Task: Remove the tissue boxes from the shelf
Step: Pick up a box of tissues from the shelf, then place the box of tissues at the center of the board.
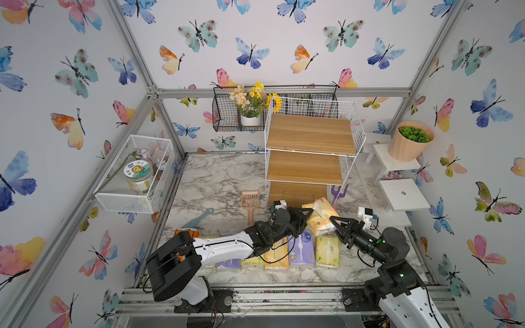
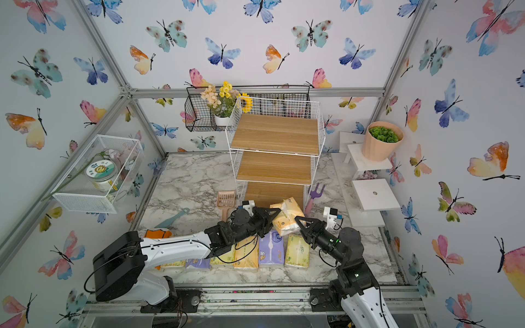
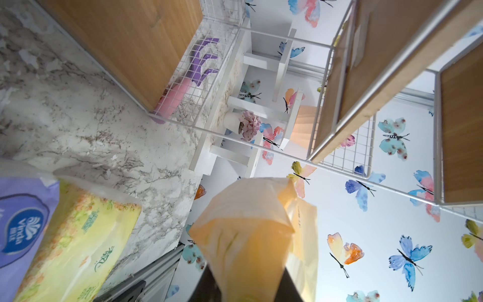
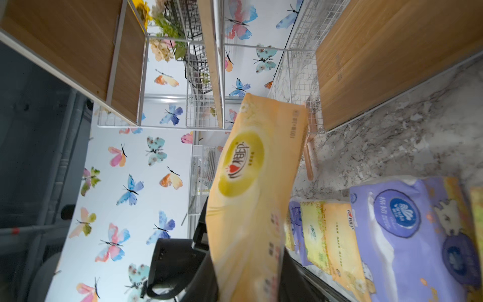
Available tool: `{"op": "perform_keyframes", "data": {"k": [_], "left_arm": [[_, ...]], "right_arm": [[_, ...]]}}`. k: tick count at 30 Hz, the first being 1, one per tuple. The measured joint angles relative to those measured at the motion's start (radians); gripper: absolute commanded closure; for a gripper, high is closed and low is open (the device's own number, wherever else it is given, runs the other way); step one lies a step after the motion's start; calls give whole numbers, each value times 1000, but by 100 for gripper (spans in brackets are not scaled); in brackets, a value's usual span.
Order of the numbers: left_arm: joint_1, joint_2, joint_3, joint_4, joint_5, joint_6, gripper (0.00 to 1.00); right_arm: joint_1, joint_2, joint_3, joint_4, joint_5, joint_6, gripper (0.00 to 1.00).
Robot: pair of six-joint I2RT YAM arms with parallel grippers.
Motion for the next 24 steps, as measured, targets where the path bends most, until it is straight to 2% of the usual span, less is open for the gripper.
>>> {"op": "perform_keyframes", "data": {"k": [2, 5, 9, 14, 19, 24], "left_arm": [[-6, 0, 20, -24, -16, 26, 83], [-14, 0, 41, -61, -35, 64, 84], [-26, 0, 45, -103, -53, 104, 85], [-66, 22, 51, -126, -66, 167, 86], [-131, 135, 145, -156, -64, 267, 86], [-165, 292, 291, -170, -43, 379, 87]], "right_arm": [[0, 12, 62, -93, 28, -40, 20], [0, 42, 196, -288, 117, -117, 11], [0, 89, 393, -554, 317, -227, 10], [0, 142, 579, -731, 549, -359, 11], [0, 182, 665, -778, 663, -454, 11], [0, 178, 670, -804, 715, -492, 12]]}}
